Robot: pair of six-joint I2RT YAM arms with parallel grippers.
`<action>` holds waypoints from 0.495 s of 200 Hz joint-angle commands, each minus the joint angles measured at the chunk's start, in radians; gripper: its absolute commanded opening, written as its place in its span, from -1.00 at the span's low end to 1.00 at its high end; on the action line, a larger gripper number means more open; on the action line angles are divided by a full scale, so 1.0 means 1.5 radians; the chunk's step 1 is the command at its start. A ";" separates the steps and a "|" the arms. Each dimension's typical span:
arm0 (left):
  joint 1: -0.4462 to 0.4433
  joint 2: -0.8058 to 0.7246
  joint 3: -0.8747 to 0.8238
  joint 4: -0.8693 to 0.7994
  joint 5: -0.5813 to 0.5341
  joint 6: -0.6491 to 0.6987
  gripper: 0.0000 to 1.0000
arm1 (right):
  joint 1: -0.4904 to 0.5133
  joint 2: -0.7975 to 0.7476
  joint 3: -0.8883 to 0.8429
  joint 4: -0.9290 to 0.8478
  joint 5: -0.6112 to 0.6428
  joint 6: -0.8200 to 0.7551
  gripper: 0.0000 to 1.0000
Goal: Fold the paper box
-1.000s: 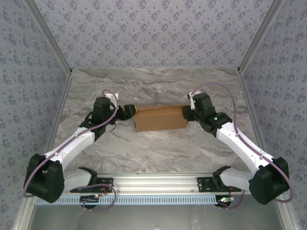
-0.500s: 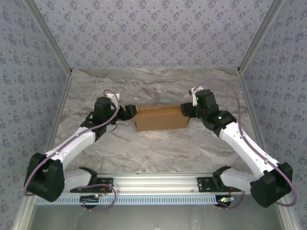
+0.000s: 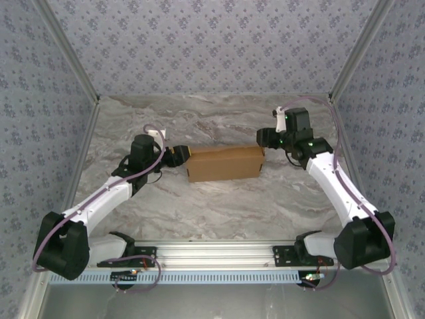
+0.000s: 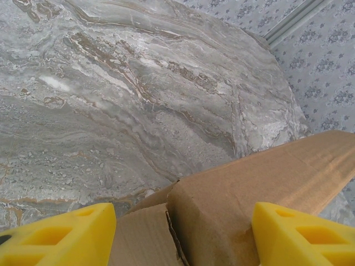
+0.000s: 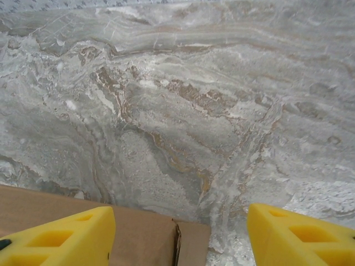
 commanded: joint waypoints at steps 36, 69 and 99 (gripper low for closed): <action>-0.010 0.015 -0.005 -0.044 0.004 0.007 0.31 | -0.037 0.024 -0.007 -0.012 -0.110 0.034 0.21; -0.012 0.015 -0.005 -0.046 0.005 0.008 0.31 | -0.042 0.023 -0.040 -0.004 -0.125 0.037 0.15; -0.012 0.012 -0.008 -0.047 0.003 0.009 0.30 | -0.047 0.019 -0.068 0.008 -0.135 0.041 0.09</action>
